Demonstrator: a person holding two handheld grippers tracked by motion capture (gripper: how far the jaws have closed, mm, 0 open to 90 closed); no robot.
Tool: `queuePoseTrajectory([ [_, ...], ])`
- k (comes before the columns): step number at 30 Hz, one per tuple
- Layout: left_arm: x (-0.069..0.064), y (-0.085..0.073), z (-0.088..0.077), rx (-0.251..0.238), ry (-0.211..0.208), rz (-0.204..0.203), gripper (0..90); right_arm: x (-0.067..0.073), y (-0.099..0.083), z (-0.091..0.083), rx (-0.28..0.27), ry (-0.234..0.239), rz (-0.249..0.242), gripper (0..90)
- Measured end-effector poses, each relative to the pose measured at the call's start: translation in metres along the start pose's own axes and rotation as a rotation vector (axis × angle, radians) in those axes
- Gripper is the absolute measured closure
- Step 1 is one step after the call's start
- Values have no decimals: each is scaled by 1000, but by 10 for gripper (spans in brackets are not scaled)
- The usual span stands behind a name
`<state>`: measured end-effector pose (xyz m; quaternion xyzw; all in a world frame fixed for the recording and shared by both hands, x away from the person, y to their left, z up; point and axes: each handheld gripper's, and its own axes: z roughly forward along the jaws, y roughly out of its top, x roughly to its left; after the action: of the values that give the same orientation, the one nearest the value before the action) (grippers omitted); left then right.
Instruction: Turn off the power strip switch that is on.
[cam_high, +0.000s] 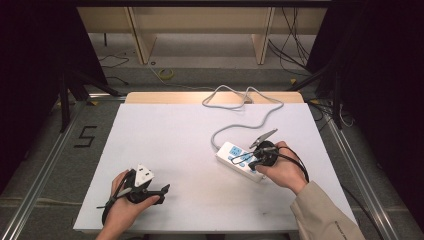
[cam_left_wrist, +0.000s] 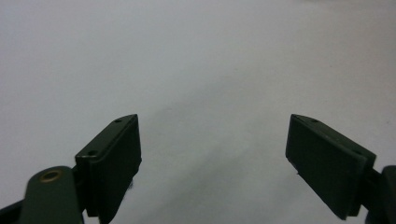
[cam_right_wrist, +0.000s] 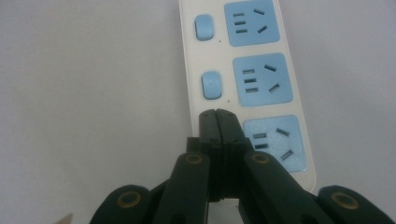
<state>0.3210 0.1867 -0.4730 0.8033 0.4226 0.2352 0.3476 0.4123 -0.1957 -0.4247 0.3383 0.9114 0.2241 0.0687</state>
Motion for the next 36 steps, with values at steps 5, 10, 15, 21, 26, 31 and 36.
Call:
queuePoseTrajectory([
  [5, 0, 0, 0, 0, -1, 1, 180, -1, 0, 3, 14, -10, 0, 900],
  [10, 0, 0, 0, 0, 0, 1, 180, -2, 1, 4, 23, -13, 5, 900],
  [15, 0, 0, 0, 0, -2, 3, 180, -3, 1, 6, 32, -17, 5, 900],
  [21, 0, 0, 0, 0, -1, 3, 180, -2, 2, 9, 45, -18, 3, 900],
  [26, 0, 0, 0, 0, -2, 4, 180, -2, 2, 10, 50, -19, -1, 900],
  [31, 0, 0, 0, 0, -2, 3, 181, -3, 3, 11, 56, -21, -2, 900],
  [36, 0, 0, 0, 0, -2, 4, 181, -3, 3, 11, 59, -23, -2, 900],
])
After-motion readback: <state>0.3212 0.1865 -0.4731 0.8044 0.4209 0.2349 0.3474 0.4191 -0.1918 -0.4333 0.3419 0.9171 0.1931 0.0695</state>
